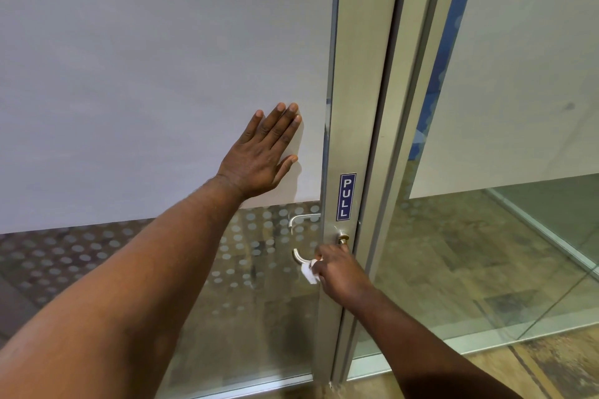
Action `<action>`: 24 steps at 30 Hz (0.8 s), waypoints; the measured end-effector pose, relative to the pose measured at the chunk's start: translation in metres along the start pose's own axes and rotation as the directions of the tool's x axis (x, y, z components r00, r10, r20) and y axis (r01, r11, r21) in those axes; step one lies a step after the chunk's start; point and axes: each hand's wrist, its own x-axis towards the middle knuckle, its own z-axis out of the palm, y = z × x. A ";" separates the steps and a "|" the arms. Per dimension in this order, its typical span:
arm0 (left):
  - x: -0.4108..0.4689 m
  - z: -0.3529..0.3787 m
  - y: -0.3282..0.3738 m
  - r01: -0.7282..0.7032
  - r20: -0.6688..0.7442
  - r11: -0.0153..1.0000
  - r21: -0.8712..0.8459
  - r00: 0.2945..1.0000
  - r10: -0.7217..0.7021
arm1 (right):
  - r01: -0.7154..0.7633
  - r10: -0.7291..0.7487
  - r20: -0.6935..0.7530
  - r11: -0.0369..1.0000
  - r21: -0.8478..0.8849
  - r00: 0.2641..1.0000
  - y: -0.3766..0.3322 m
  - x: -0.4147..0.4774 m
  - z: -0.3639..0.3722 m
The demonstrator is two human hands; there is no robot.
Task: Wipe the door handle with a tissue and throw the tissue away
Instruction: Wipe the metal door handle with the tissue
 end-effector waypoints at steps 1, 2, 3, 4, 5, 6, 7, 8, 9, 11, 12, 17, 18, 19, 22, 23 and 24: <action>0.000 0.000 0.000 0.002 0.001 1.000 0.000 1.000 -0.002 | -0.026 0.026 -0.017 1.000 0.007 1.000 0.008 -0.005 -0.002; 0.000 -0.001 0.000 0.004 0.002 1.000 -0.003 1.000 -0.004 | -0.058 0.059 -0.048 0.998 0.028 0.997 0.016 -0.010 -0.004; 0.000 0.000 0.000 0.007 0.002 1.000 -0.005 1.000 -0.007 | -0.103 0.108 -0.089 0.992 0.066 0.990 0.024 -0.016 -0.007; 0.000 0.000 -0.001 0.008 0.002 1.000 -0.003 1.000 -0.008 | -0.150 0.167 -0.137 0.981 0.121 0.976 0.030 -0.021 -0.010; -0.001 0.000 -0.001 0.008 0.002 1.000 0.000 1.000 -0.008 | -0.194 0.228 -0.189 0.964 0.183 0.955 0.035 -0.024 -0.011; 0.000 0.000 -0.001 0.007 0.001 1.000 0.000 1.000 -0.007 | -0.239 0.294 -0.224 0.940 0.242 0.929 0.041 -0.027 -0.014; 0.000 0.001 -0.001 0.006 -0.001 1.000 -0.002 1.000 -0.006 | -0.291 0.362 -0.230 0.911 0.291 0.903 0.045 -0.029 -0.016; 0.001 0.001 -0.001 0.005 0.000 1.000 -0.006 1.000 -0.005 | -0.337 0.417 -0.217 0.883 0.327 0.883 0.049 -0.030 -0.019; 0.001 0.001 0.000 0.004 0.003 1.000 -0.009 1.000 -0.004 | -0.364 0.451 -0.209 0.863 0.350 0.868 0.052 -0.031 -0.021; 0.001 0.000 0.001 0.005 0.011 1.000 -0.011 1.000 -0.005 | -0.387 0.481 -0.202 0.843 0.373 0.853 0.058 -0.030 -0.022; 0.001 0.000 0.001 0.005 0.014 1.000 -0.013 1.000 -0.005 | -0.406 0.495 -0.182 0.834 0.374 0.850 0.059 -0.029 -0.022; 0.002 0.000 0.002 0.004 0.006 1.000 -0.002 1.000 -0.004 | -0.512 0.557 -0.094 0.808 0.292 0.825 0.064 -0.022 -0.015; 0.002 0.000 0.002 0.005 0.006 1.000 -0.004 1.000 -0.005 | -0.525 0.568 -0.103 0.804 0.277 0.816 0.062 -0.020 -0.013; 0.001 0.000 0.002 0.005 0.007 1.000 -0.006 1.000 -0.005 | -0.538 0.579 -0.108 0.801 0.263 0.808 0.060 -0.017 -0.010; 0.001 0.001 0.002 0.002 0.008 1.000 -0.004 1.000 -0.002 | -0.592 0.638 -0.095 0.752 0.288 0.764 0.051 -0.007 -0.005; 0.001 0.001 0.002 0.000 0.002 1.000 -0.002 1.000 0.000 | -0.607 0.656 -0.086 0.734 0.303 0.750 0.047 -0.003 -0.004; 0.001 0.002 0.002 -0.001 -0.006 1.000 0.002 1.000 0.001 | -0.616 0.665 -0.080 0.724 0.309 0.742 0.042 0.002 -0.003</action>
